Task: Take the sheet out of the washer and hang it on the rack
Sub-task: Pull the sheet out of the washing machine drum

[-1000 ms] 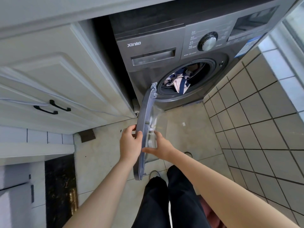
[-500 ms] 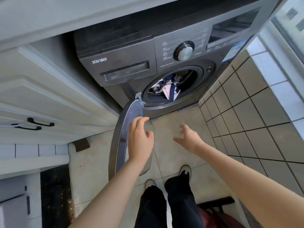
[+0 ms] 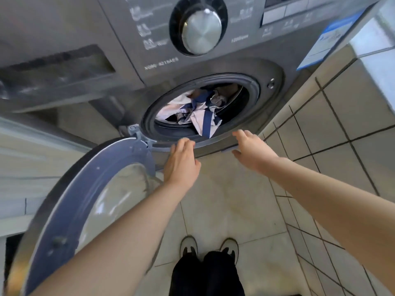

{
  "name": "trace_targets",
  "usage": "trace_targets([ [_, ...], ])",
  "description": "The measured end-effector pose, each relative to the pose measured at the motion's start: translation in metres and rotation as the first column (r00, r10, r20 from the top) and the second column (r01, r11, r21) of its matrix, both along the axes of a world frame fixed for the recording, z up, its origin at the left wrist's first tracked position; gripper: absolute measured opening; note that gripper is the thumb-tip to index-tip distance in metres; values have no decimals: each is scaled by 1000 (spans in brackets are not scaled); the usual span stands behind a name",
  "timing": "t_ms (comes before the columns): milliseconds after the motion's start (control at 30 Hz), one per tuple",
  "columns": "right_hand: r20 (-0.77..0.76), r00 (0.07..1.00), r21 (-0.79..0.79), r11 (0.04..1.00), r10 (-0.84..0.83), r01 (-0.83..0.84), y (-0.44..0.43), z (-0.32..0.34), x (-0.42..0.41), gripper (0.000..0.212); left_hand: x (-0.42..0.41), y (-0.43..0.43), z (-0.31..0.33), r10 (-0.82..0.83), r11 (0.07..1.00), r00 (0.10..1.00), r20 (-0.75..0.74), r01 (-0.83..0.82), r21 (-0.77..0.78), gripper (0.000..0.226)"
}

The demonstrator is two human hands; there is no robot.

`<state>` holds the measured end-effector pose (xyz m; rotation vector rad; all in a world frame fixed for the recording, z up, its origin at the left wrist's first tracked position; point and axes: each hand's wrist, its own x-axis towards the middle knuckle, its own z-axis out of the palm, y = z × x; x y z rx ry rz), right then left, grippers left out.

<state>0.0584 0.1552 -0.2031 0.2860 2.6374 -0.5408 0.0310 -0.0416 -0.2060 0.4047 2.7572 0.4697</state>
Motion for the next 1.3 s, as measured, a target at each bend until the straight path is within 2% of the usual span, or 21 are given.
trace_targets([
  [167,-92,983,139,979,161,-148,17,-53,-47,57,-57,22,-63,-136,975,989,-52,125,-181,64],
  [233,-134,963,223,954,232,-199,18,-75,-67,62,-81,29,-85,-150,966,985,-90,127,-225,74],
  [400,-226,918,338,910,327,-240,13,-111,-107,82,-124,47,-120,-95,977,987,-128,68,-200,95],
  [567,-240,907,372,896,345,-243,2,-129,-143,83,-141,54,-148,-98,973,993,-71,80,-216,103],
  [633,-214,921,382,896,326,-228,-2,-132,-153,90,-143,54,-155,-89,972,990,-107,63,-226,95],
  [700,-178,931,388,892,320,-232,-4,-135,-160,94,-144,52,-160,-82,975,985,-152,48,-218,71],
  [800,-64,939,359,886,337,-293,-3,-140,-167,81,-143,51,-164,-126,971,962,-242,69,-228,33],
  [900,-1,931,398,854,365,-335,-5,-146,-171,66,-147,49,-162,-203,961,943,-263,141,-236,24],
  [1033,-109,926,399,869,362,-293,-8,-151,-167,43,-154,40,-157,-257,957,922,-291,200,-210,13],
  [1133,-218,912,365,896,348,-255,-9,-151,-157,37,-144,38,-153,-210,977,924,-320,191,-90,16],
  [1200,-273,905,342,912,325,-225,-9,-147,-147,38,-132,40,-148,-94,990,944,-317,122,69,17],
  [1300,-302,904,316,927,302,-204,-8,-134,-126,40,-110,42,-137,76,956,967,-244,-2,293,22],
])
